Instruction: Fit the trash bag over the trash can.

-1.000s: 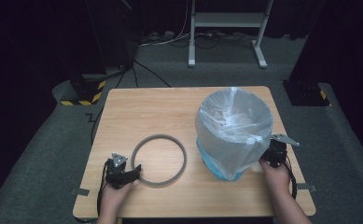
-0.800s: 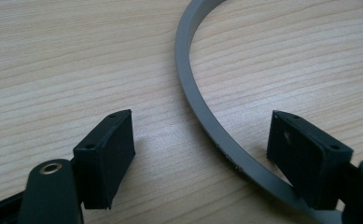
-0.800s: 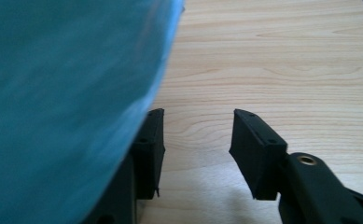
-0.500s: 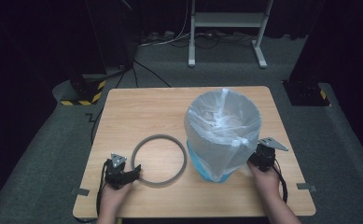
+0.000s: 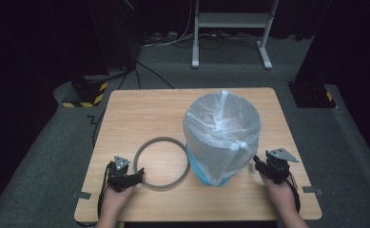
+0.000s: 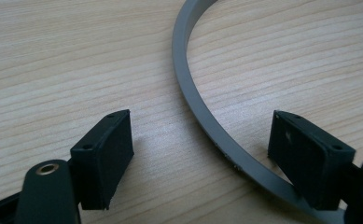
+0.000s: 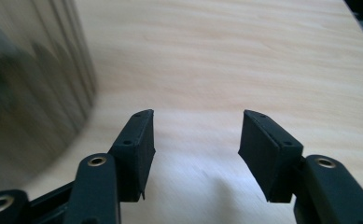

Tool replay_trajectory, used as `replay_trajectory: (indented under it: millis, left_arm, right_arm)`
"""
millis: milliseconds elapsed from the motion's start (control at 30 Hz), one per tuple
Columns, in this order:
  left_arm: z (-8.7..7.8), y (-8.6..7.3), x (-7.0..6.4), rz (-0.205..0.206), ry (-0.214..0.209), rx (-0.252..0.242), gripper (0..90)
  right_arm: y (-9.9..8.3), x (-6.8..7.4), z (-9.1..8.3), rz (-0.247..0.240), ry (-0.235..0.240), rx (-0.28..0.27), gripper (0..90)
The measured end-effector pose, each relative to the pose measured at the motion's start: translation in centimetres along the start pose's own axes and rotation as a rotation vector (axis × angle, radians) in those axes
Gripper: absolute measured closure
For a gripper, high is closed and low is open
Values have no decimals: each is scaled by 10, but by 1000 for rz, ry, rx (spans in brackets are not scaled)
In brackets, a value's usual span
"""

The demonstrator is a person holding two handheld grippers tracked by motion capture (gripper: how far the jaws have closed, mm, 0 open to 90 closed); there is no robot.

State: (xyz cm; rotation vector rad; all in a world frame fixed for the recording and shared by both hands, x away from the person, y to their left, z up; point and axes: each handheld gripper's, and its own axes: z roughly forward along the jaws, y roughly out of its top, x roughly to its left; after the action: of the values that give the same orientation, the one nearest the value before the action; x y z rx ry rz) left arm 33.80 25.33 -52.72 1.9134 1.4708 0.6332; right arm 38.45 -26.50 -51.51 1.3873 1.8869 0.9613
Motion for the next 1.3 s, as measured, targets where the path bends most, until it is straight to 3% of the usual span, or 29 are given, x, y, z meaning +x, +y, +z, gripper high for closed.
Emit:
replay_trajectory:
  millis: [133, 267, 300, 333, 367, 400, 433, 467, 500, 600, 633, 667, 700, 733, 767, 800, 833, 900, 1000, 1267, 1300]
  left_arm:
    - [-1, 8, 1, 5, -2, 72, 223]
    - [1, 22, 1, 12, -5, 181, 215]
    - [2, 28, 2, 17, -8, 232, 216]
    - [2, 28, 2, 17, -8, 232, 220]
    - [3, 35, 3, 19, -8, 295, 224]
    - [3, 35, 3, 19, -8, 295, 225]
    - [4, 40, 3, 18, -7, 345, 225]
    - [5, 43, 3, 19, -7, 382, 226]
    - [5, 43, 3, 19, -7, 382, 227]
    - [8, 51, 4, 15, -1, 457, 233]
    - [11, 56, 5, 3, -1, 503, 244]
    - [11, 56, 5, 3, -1, 503, 249]
    - [14, 61, 6, -18, 16, 549, 249]
    - [14, 61, 6, -18, 16, 549, 249]
    - [17, 66, 8, -29, 30, 592, 263]
    - [17, 66, 8, -29, 30, 592, 273]
    - [20, 70, 10, -74, 46, 622, 277]
    - [22, 74, 12, -85, 49, 637, 303]
    - [26, 84, 16, -119, 31, 665, 435]
    - [40, 98, 22, -153, 10, 759, 538]
    - [43, 101, 20, -126, 14, 776, 574]
  right_arm:
    - [-5, -5, -2, -12, -16, 56, 412]
    - [-12, -11, -4, 31, -30, 80, 405]
    - [-13, -11, -4, 37, -25, 91, 382]
    - [-13, -11, -4, 37, -25, 91, 382]
    - [-13, -11, -4, 43, -13, 104, 378]
    - [-13, -11, -4, 43, -13, 104, 378]
    - [-13, -12, -2, 46, -3, 123, 363]
    - [-13, -13, -2, 43, -2, 123, 360]
    - [-13, -13, -2, 43, -2, 123, 360]
    - [-13, -13, -2, 42, -1, 123, 358]
    - [-12, -13, -2, 40, 0, 123, 357]
    - [-12, -13, -2, 40, 0, 123, 357]
    - [-12, -13, -2, 39, 0, 125, 357]
    - [-12, -13, -2, 39, 0, 125, 357]
    - [-12, -13, -2, 39, 1, 125, 359]
    - [-12, -13, -2, 39, 1, 125, 359]
    - [-12, -13, -2, 38, 2, 122, 364]
    - [-12, -13, -2, 37, 3, 122, 367]
    - [-12, -13, -2, 32, 5, 120, 371]
    - [-12, -13, -2, 30, 7, 120, 376]
    - [-12, -13, -2, 30, 7, 120, 377]
